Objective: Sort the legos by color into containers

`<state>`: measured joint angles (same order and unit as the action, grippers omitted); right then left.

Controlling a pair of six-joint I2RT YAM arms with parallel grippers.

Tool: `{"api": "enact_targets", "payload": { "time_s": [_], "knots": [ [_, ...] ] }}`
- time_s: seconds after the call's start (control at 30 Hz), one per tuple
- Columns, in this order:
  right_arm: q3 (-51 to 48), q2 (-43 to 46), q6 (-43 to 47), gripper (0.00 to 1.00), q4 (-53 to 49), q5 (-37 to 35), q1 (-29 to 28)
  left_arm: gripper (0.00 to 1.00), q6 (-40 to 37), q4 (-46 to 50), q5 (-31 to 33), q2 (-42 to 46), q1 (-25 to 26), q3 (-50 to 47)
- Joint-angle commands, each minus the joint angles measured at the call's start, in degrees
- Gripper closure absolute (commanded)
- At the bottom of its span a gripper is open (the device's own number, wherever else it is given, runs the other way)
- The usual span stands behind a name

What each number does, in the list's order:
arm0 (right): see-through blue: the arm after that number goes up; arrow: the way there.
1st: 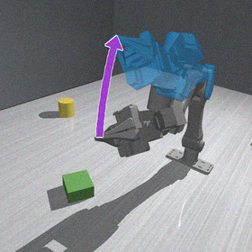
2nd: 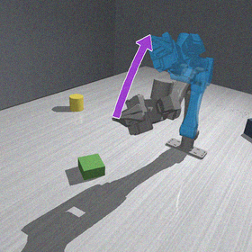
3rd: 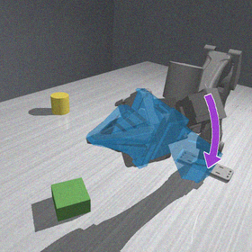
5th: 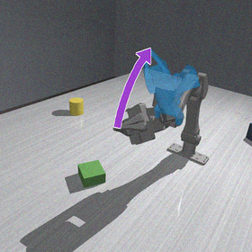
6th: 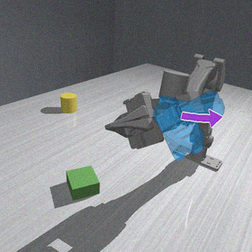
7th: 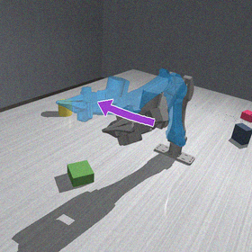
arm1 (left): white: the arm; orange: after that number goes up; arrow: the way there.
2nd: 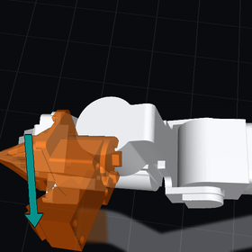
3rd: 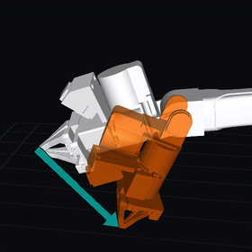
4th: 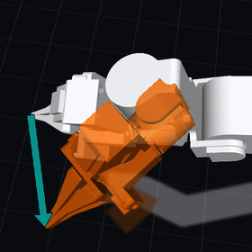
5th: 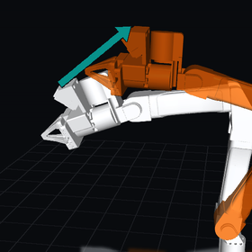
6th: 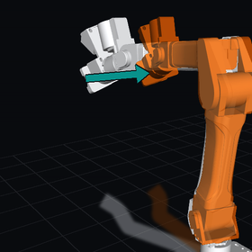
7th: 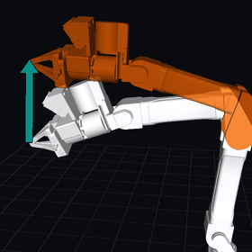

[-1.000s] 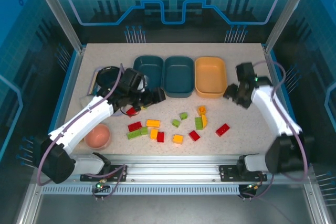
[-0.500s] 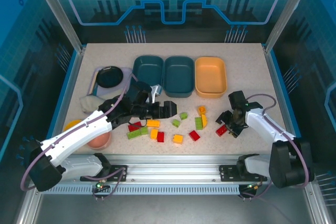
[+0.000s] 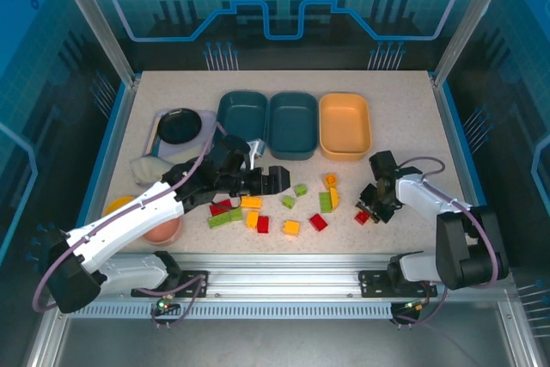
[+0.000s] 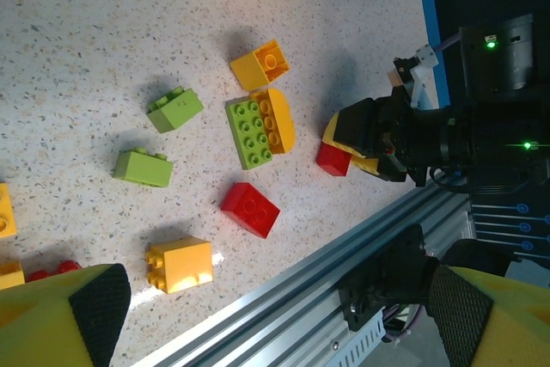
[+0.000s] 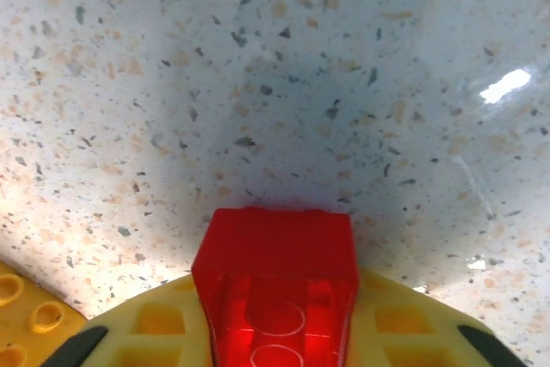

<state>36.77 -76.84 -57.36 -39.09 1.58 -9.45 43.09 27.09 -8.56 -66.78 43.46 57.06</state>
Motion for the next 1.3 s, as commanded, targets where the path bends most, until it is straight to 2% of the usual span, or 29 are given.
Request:
{"api": "enact_targets", "payload": {
  "time_s": [0.0, 0.1, 0.27, 0.53, 0.7, 0.77, 0.83, 0.93, 1.0, 1.13, 1.27],
  "knots": [
    [4.9, 1.0, 2.4, 0.82, -2.4, -3.7, -3.8, 0.06, 1.3, 1.4, 3.4, 0.7, 0.5, 2.0],
    [16.7, 1.1, 8.4, 0.82, -6.6, -9.2, -7.5, 0.05, 1.3, 5.2, 5.8, -0.8, 0.1, 6.3],
    [36.1, -11.9, 18.2, 0.82, -9.1, -10.9, -7.2, 0.05, 2.0, 7.5, 4.1, -6.0, -3.1, 14.0],
    [64.5, -38.8, 23.7, 0.82, -13.7, -5.3, -2.8, 0.05, 2.7, 8.6, 3.2, -17.1, -9.1, 26.5],
    [77.0, -52.2, 23.9, 0.81, -18.1, -2.7, -0.7, 0.05, 2.8, 9.3, 3.2, -22.5, -10.6, 30.7],
    [80.3, -55.4, 24.0, 0.78, -19.4, -2.3, -0.2, 0.05, 3.4, 9.7, 3.4, -23.5, -11.0, 31.1],
    [82.6, -58.2, 24.4, 0.68, -20.3, -1.8, 0.2, 0.06, 4.0, 10.0, 3.9, -23.8, -11.0, 31.0],
    [84.4, -59.0, 25.3, 0.52, -21.3, -0.9, 0.5, 0.06, 4.8, 11.0, 4.3, -23.5, -11.0, 30.6],
    [84.0, -57.2, 26.0, 0.45, -20.9, -0.8, 0.4, 0.06, 5.3, 12.6, 5.4, -22.7, -11.0, 30.2],
    [81.7, -49.5, 27.2, 0.37, -19.5, -1.4, -0.2, 0.07, 7.5, 18.1, 7.8, -20.3, -11.0, 28.6],
    [74.7, -37.8, 28.8, 0.37, -16.0, -2.1, -2.1, 0.08, 13.4, 24.1, 9.3, -16.6, -11.0, 23.8]
  ]
}}
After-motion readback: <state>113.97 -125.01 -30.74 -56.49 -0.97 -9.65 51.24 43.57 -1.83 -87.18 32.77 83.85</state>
